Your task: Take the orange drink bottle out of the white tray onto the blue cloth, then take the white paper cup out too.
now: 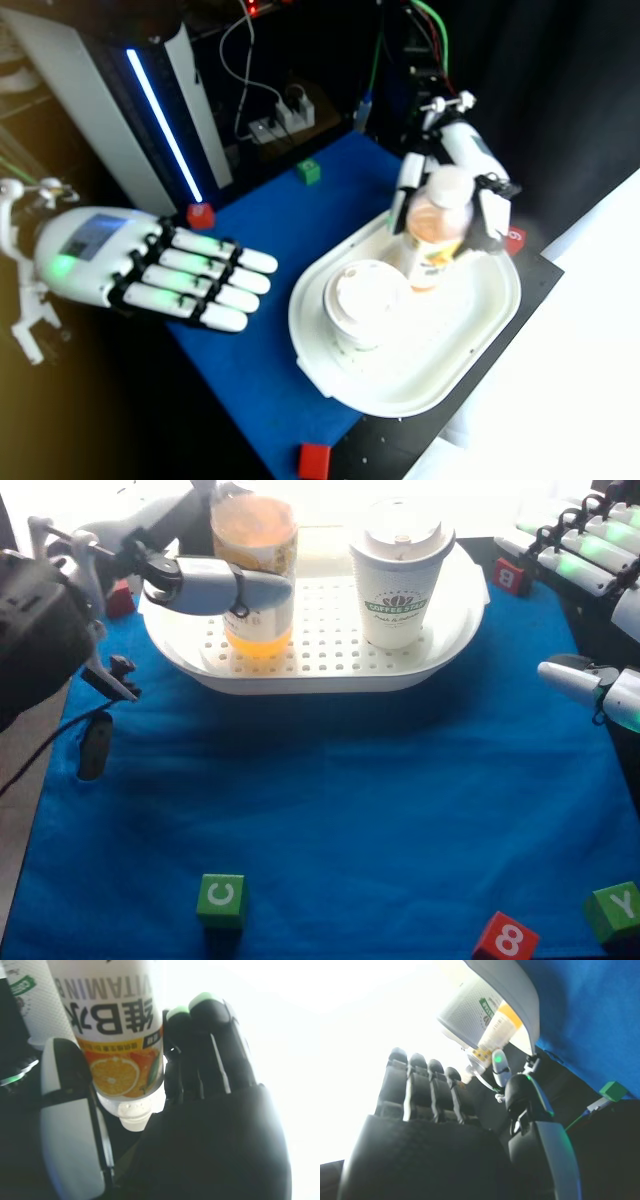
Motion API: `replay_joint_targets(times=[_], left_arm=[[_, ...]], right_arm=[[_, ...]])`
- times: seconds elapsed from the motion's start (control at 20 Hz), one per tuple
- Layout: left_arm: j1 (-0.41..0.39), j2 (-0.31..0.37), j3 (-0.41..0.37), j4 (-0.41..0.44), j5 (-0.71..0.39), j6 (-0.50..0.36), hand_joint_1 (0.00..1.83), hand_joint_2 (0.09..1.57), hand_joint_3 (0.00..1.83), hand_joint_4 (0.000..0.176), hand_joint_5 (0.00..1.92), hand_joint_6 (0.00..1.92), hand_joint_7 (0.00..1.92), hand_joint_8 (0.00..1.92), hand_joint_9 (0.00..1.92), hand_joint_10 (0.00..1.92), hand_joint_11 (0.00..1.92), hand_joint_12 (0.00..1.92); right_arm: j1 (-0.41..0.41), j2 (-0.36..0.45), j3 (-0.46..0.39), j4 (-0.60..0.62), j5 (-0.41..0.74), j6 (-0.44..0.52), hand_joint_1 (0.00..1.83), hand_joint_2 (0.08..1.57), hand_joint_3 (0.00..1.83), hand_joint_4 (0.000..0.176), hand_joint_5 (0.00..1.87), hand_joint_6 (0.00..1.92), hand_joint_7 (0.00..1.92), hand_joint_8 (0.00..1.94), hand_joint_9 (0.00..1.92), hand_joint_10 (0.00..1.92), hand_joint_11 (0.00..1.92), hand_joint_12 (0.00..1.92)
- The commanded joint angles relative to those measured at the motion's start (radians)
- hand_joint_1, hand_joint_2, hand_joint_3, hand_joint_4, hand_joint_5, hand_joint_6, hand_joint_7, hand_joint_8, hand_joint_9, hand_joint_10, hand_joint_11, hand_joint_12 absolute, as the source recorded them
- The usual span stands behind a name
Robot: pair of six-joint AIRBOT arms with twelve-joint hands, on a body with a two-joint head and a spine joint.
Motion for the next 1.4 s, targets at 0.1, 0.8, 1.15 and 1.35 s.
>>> replay_joint_targets(times=[0.1,0.8,1.15,1.35], left_arm=[[-0.002,0.064,-0.061,0.046,-0.305,-0.031,0.97,1.22,0.00,0.078,0.78,1.36,0.64,1.89,0.80,1.92,0.95,1.92],[0.301,0.270,-0.416,0.141,-0.751,-0.076,1.02,1.21,0.00,0.000,0.79,1.32,0.71,1.70,0.83,1.76,0.85,1.89],[0.380,0.167,-0.329,0.040,-0.546,-0.163,0.93,1.13,0.00,0.000,0.44,0.79,0.55,0.94,0.52,1.31,0.46,1.78],[0.412,0.165,-0.341,0.027,-0.554,-0.164,0.63,1.07,0.00,0.069,0.12,0.13,0.14,0.03,0.03,0.24,0.00,0.86]], right_arm=[[0.009,0.000,-0.002,0.004,0.125,0.000,0.28,1.40,0.00,0.000,0.00,0.00,0.00,0.00,0.00,0.00,0.00,0.00],[0.005,-0.016,0.003,0.025,0.125,0.000,0.17,1.42,0.00,0.000,0.00,0.00,0.00,0.00,0.00,0.00,0.00,0.00],[0.005,-0.016,0.007,0.026,0.125,0.000,0.16,1.41,0.00,0.000,0.00,0.00,0.00,0.00,0.00,0.00,0.00,0.00],[0.005,-0.016,0.010,0.025,0.125,0.000,0.24,1.40,0.00,0.000,0.00,0.00,0.00,0.00,0.00,0.00,0.00,0.00]])
